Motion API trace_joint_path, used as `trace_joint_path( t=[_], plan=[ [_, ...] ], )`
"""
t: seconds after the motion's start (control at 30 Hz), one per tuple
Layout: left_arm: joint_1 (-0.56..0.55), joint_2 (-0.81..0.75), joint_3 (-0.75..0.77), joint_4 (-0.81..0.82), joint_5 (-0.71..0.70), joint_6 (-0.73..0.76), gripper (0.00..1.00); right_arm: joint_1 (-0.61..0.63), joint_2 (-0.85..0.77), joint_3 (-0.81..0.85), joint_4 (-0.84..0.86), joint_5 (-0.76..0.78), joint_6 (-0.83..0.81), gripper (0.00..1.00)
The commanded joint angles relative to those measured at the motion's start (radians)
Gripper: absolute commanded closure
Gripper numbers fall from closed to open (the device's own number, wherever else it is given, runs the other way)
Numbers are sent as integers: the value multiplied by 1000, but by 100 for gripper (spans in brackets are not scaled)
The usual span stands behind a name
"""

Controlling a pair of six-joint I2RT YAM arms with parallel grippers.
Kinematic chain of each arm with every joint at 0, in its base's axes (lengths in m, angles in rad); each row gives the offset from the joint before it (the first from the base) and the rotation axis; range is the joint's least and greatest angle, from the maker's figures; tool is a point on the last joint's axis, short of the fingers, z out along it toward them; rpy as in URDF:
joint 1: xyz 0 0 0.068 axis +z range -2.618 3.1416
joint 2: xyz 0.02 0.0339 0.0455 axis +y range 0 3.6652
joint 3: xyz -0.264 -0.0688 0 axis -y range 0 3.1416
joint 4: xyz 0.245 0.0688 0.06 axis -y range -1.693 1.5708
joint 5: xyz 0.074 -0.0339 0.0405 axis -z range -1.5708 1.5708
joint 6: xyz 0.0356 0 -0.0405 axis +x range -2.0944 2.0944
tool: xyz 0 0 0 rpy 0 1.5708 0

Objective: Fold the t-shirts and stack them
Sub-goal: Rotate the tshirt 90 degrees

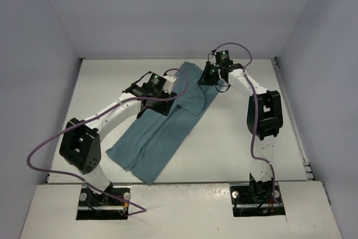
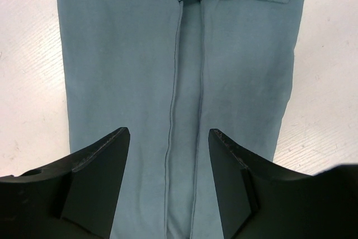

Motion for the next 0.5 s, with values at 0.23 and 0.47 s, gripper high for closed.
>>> trace_joint_path(
  t=[0.23,0.47],
  plan=[
    [7,-93,-11,17,-14,-13,44,40,113,97,20,39,46,93],
    [10,-110,-25,15,-12,-20,44,60,140,131,19,57,27,71]
  ],
)
